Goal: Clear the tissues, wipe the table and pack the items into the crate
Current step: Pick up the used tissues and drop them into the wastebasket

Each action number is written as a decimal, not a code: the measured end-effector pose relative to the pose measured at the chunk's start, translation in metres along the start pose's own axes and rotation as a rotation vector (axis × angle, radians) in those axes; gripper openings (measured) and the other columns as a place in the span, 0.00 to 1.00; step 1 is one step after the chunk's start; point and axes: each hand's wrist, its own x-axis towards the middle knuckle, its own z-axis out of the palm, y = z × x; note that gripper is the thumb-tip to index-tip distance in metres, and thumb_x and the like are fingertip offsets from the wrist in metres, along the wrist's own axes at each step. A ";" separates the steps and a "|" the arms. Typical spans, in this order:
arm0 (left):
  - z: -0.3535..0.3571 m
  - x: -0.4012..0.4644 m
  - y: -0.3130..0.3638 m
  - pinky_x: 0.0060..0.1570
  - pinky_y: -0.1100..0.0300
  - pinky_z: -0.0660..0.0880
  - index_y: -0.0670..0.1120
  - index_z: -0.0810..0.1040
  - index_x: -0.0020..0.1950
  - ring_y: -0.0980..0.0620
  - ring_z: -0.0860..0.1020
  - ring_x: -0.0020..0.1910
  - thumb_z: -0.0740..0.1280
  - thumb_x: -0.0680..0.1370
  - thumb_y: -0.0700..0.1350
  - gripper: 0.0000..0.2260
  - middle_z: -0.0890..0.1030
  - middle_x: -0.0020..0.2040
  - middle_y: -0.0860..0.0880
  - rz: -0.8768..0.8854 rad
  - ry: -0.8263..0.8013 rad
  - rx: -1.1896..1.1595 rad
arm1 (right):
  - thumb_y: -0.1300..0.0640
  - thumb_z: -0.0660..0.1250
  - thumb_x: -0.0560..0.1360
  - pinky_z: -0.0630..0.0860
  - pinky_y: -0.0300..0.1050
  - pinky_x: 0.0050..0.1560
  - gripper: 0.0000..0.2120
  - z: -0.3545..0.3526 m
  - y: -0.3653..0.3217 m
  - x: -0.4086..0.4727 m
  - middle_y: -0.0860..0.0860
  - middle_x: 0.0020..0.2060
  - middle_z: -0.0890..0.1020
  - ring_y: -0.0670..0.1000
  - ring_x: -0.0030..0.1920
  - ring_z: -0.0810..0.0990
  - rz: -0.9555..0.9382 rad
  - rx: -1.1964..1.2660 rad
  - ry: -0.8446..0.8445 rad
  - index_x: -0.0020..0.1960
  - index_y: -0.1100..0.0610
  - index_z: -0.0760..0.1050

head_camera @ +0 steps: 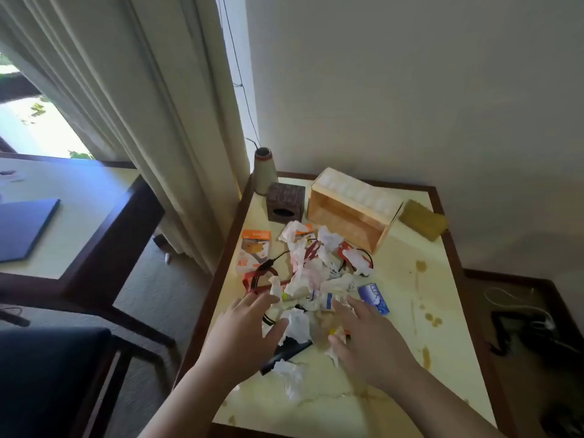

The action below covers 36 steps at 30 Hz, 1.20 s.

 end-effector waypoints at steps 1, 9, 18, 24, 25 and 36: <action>0.005 0.002 -0.005 0.62 0.59 0.75 0.63 0.70 0.73 0.58 0.73 0.65 0.62 0.81 0.66 0.21 0.75 0.68 0.62 0.006 -0.036 -0.009 | 0.38 0.56 0.83 0.65 0.50 0.76 0.32 0.008 0.000 0.002 0.49 0.83 0.57 0.53 0.82 0.55 0.007 -0.003 -0.035 0.84 0.44 0.51; 0.077 -0.009 -0.035 0.66 0.52 0.70 0.63 0.69 0.75 0.51 0.67 0.67 0.63 0.81 0.62 0.21 0.71 0.67 0.57 0.204 -0.318 0.149 | 0.49 0.60 0.83 0.73 0.52 0.63 0.28 0.074 0.011 0.016 0.51 0.77 0.63 0.57 0.73 0.66 0.067 -0.180 -0.146 0.81 0.46 0.58; 0.132 -0.012 -0.044 0.60 0.49 0.71 0.59 0.71 0.73 0.44 0.70 0.65 0.62 0.81 0.61 0.21 0.71 0.65 0.49 0.252 -0.357 0.295 | 0.62 0.65 0.75 0.70 0.52 0.51 0.19 0.097 0.016 0.033 0.54 0.64 0.68 0.59 0.62 0.70 0.089 -0.213 -0.141 0.65 0.51 0.73; 0.156 -0.013 -0.051 0.40 0.52 0.74 0.54 0.82 0.47 0.46 0.74 0.46 0.79 0.66 0.53 0.13 0.76 0.49 0.49 0.230 -0.314 0.434 | 0.65 0.68 0.74 0.71 0.52 0.54 0.19 0.106 0.024 0.037 0.55 0.62 0.72 0.60 0.64 0.70 0.036 -0.270 -0.162 0.63 0.53 0.74; 0.158 -0.014 -0.052 0.38 0.52 0.74 0.53 0.82 0.44 0.46 0.74 0.44 0.81 0.63 0.50 0.14 0.76 0.47 0.49 0.232 -0.301 0.444 | 0.65 0.67 0.75 0.70 0.51 0.53 0.18 0.106 0.027 0.037 0.54 0.62 0.72 0.59 0.64 0.70 0.032 -0.255 -0.161 0.63 0.53 0.74; 0.141 -0.012 -0.038 0.40 0.50 0.76 0.52 0.83 0.44 0.45 0.74 0.43 0.80 0.67 0.43 0.10 0.78 0.43 0.52 0.108 -0.004 0.287 | 0.52 0.64 0.79 0.73 0.45 0.44 0.06 0.102 0.040 0.035 0.44 0.46 0.77 0.49 0.50 0.75 0.033 0.151 0.081 0.53 0.50 0.78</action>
